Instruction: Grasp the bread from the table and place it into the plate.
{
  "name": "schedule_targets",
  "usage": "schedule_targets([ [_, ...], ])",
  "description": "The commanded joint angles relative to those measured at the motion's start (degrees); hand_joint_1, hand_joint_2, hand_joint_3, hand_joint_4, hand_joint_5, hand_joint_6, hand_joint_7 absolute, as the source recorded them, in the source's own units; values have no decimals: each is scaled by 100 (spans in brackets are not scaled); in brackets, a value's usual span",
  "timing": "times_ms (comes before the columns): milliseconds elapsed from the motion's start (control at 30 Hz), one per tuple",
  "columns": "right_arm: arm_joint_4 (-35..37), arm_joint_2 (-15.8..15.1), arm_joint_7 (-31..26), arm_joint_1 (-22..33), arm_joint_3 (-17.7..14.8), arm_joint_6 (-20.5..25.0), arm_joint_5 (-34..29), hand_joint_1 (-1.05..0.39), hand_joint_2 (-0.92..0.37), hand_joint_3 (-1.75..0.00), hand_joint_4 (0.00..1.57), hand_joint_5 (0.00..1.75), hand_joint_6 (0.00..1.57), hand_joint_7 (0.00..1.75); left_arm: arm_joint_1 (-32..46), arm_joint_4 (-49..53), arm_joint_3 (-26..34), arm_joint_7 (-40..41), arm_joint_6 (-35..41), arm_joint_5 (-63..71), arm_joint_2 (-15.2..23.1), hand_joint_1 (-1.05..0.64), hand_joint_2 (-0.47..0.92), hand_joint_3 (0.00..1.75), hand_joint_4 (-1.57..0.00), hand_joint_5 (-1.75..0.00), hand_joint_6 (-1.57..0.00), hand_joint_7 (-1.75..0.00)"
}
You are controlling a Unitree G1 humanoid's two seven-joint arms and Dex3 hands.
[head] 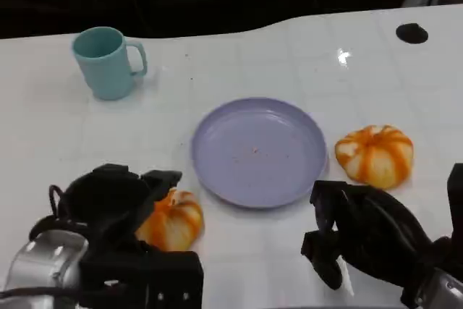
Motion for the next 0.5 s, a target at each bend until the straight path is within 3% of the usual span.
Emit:
schedule_targets([
  [33,-116,-20,-57,40,-17,35,31,-95,-71,-70,128,163,110,154,-329,456,-266,-173,252,103,12,-83,92,6,-22,-32,-25,0],
  [367,-132,1,-122,14,-27,122,75,-95,-68,-74,127,165,110,156,-1014,2068,-587,431,304,-124,-223,-79,92,4,-27,-28,-27,-1],
  [467,-134,-16,-91,21,-4,54,18,-95,-68,-75,127,164,109,156,-1182,2603,-599,737,211,-308,-304,-66,91,3,-34,-28,-33,-3],
  [500,-137,-16,-95,23,-3,51,12,-96,-69,-76,127,164,109,156,-1206,2748,-572,886,172,-395,-343,-54,89,1,-46,-32,-38,-4],
])
